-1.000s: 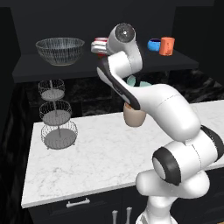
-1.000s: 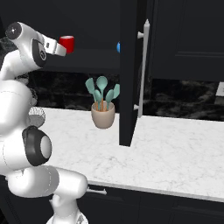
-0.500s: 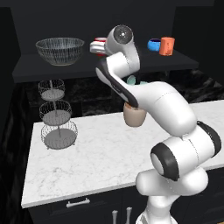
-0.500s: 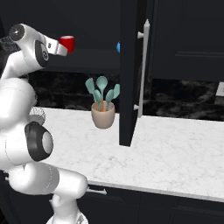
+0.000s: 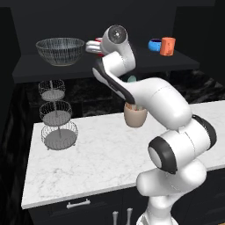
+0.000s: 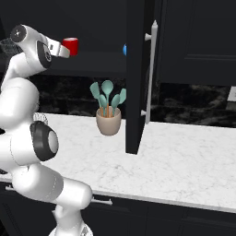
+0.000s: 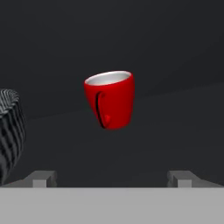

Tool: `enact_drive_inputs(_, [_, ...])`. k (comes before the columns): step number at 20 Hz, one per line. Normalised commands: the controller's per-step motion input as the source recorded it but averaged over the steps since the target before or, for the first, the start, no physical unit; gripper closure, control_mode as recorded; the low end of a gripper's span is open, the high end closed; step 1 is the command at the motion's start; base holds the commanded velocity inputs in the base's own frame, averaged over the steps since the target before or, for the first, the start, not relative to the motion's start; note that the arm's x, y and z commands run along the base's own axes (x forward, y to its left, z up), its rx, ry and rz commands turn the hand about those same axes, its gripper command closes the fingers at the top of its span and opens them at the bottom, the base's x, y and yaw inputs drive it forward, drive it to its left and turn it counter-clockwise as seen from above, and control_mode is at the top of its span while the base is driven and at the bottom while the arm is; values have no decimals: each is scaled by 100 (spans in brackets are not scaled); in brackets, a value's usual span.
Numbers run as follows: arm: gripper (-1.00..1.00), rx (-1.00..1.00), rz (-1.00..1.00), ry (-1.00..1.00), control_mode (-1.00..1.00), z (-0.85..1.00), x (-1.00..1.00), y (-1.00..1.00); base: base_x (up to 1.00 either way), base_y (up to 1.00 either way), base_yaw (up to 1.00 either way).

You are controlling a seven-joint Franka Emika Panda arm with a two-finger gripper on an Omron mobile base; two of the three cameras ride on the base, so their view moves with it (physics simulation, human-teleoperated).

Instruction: Gather all objects into one cabinet and sort the glasses and bowls to opposite sides.

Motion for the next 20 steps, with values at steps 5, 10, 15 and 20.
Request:
enact_drive_inputs(5, [-100,0,0,0,-100,0,21,3,0,0,0])
enact_drive_inputs(10, [-100,0,0,0,-100,0,27,0,0,0,0])
enact_drive_inputs(15, [-100,0,0,0,-100,0,19,0,0,0,0])
enact_drive_inputs(20, [-100,0,0,0,-100,0,17,0,0,0,0])
